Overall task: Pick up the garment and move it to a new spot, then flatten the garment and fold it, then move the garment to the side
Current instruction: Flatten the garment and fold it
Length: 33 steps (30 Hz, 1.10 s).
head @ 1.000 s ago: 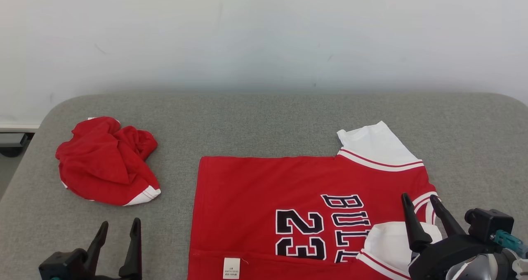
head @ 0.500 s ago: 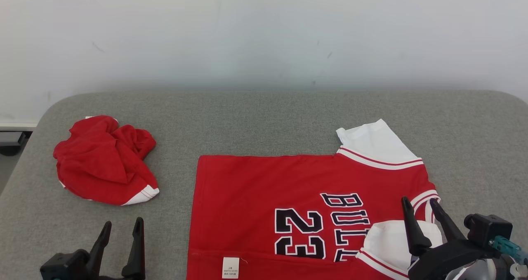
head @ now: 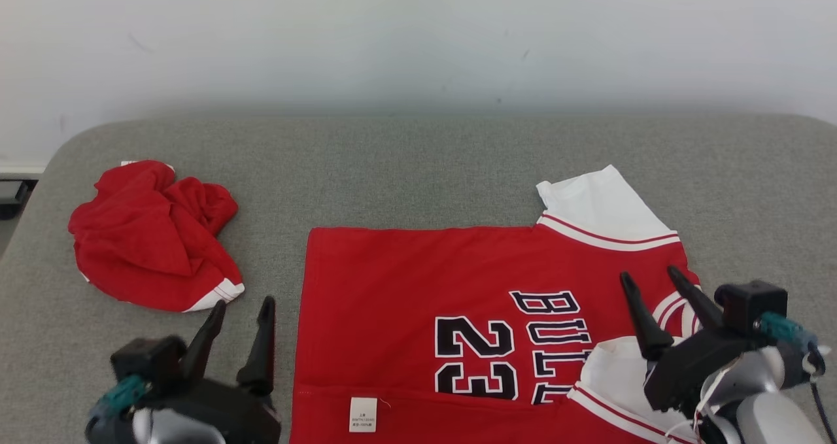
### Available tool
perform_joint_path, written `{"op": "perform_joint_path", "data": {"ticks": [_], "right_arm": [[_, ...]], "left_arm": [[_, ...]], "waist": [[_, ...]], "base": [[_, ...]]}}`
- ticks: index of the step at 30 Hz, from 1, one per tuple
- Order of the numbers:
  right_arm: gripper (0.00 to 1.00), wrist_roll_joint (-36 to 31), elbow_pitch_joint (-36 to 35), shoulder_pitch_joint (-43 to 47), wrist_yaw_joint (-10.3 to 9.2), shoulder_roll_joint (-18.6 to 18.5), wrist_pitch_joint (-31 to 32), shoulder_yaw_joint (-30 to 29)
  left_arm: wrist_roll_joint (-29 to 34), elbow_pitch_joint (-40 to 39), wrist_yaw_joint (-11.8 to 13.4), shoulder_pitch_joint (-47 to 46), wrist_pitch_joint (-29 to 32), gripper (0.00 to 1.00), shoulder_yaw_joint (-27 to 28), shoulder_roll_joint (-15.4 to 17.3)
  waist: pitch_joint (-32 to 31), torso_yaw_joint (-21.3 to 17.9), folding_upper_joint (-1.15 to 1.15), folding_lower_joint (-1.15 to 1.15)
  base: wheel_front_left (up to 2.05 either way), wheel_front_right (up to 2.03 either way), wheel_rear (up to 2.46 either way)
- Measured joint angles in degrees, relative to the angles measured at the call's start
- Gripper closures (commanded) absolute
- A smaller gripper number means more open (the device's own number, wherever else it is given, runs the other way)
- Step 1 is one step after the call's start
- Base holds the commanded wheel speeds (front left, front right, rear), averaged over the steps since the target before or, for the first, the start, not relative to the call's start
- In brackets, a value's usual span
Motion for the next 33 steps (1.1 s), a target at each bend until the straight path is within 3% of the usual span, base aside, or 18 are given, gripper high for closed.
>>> {"op": "perform_joint_path", "data": {"ticks": [7,13,20,33], "right_arm": [[0.00,-0.45,2.87,-11.21,0.98,-4.01,7.58,-0.43],[0.00,1.27,7.54,-20.95,0.52,-7.27,15.56,-2.97],[0.00,2.20,10.36,-29.82,-1.68,-10.76,21.87,-5.75],[0.00,2.71,15.84,-36.72,-2.18,-11.87,27.06,-5.86]], "left_arm": [[0.85,5.17,-2.82,-13.69,6.72,0.00,-5.38,-2.46],[0.94,11.84,-3.55,-22.36,14.92,0.00,-7.69,-4.59],[0.98,16.79,-1.86,-31.56,21.36,0.00,-7.31,-6.45],[0.97,26.43,0.05,-40.91,25.44,0.00,-6.92,-8.48]], "waist": [[4.08,1.00,0.00,0.00],[8.54,2.26,0.00,0.01],[14.11,4.02,0.01,0.01],[22.59,7.00,0.01,0.01]], "base": [[0.00,0.00,0.00],[0.00,0.00,0.00],[0.00,0.00,0.00],[0.00,0.00,0.00]]}}
